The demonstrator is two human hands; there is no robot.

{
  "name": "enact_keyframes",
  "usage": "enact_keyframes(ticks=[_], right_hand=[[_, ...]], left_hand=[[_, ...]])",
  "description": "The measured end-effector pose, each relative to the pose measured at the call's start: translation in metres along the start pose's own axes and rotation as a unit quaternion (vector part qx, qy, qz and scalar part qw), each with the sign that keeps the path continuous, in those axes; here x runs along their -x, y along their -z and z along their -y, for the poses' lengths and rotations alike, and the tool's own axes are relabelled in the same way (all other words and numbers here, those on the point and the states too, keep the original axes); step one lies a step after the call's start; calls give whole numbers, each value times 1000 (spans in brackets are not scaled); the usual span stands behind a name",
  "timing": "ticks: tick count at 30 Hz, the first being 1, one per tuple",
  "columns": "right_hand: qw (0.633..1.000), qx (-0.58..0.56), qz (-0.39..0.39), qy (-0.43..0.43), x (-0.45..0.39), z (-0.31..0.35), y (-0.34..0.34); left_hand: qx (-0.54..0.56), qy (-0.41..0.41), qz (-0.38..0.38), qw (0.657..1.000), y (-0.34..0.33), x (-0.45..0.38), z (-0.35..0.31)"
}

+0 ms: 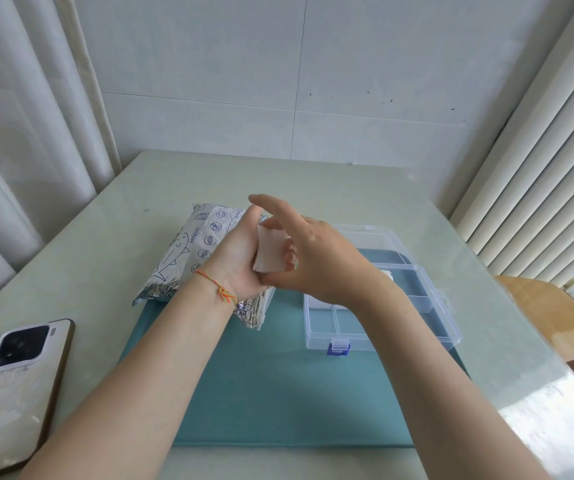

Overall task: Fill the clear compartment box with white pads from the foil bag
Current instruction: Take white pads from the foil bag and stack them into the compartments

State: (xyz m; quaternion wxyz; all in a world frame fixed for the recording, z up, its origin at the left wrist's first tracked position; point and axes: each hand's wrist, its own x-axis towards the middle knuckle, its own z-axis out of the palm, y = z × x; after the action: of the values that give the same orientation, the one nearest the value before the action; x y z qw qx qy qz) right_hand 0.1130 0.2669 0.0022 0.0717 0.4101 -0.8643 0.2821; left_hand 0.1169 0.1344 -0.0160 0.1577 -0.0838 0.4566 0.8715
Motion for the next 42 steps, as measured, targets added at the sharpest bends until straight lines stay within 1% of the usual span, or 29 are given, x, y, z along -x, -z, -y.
enact_keyframes(ticks=[3,7,10,13,15,16,19,21,24,27,33,35,40,42], right_hand=[[1000,-15,14,-14,0,0,-1],[998,0,-24,-54,-2,-7,2],[997,21,-26,-75,-2,-9,4],[995,31,27,-95,-1,-10,13],[992,6,49,-112,2,-16,23],[993,-17,38,-114,3,-20,28],[990,-78,-47,-108,3,-29,39],[989,-81,-75,-100,2,-28,39],[994,-64,-38,-86,0,-22,30],[995,-56,-25,-74,-1,-16,25],[994,-63,-31,-81,0,-15,28],[993,-67,-49,-84,0,-16,29],[991,-81,-92,-45,-1,-17,25],[989,-98,-98,-49,-1,-16,25]], left_hand=[[17,-1,2,1000,1,-1,1],[27,12,46,999,1,1,1],[-11,-5,63,998,-3,2,2],[-45,-37,37,998,-3,-1,4],[-83,-49,22,995,2,-1,3],[-110,-51,20,992,3,0,3],[-204,-61,5,977,6,0,5],[-281,-71,-8,957,3,1,8],[-379,-91,-1,921,-2,0,12],[-418,-105,0,902,-4,0,12],[-433,-103,-16,895,-3,-1,12],[-436,-102,-19,894,-2,-1,12],[-395,-105,-24,912,-1,-2,10],[-385,-106,-24,916,-1,-2,9]])
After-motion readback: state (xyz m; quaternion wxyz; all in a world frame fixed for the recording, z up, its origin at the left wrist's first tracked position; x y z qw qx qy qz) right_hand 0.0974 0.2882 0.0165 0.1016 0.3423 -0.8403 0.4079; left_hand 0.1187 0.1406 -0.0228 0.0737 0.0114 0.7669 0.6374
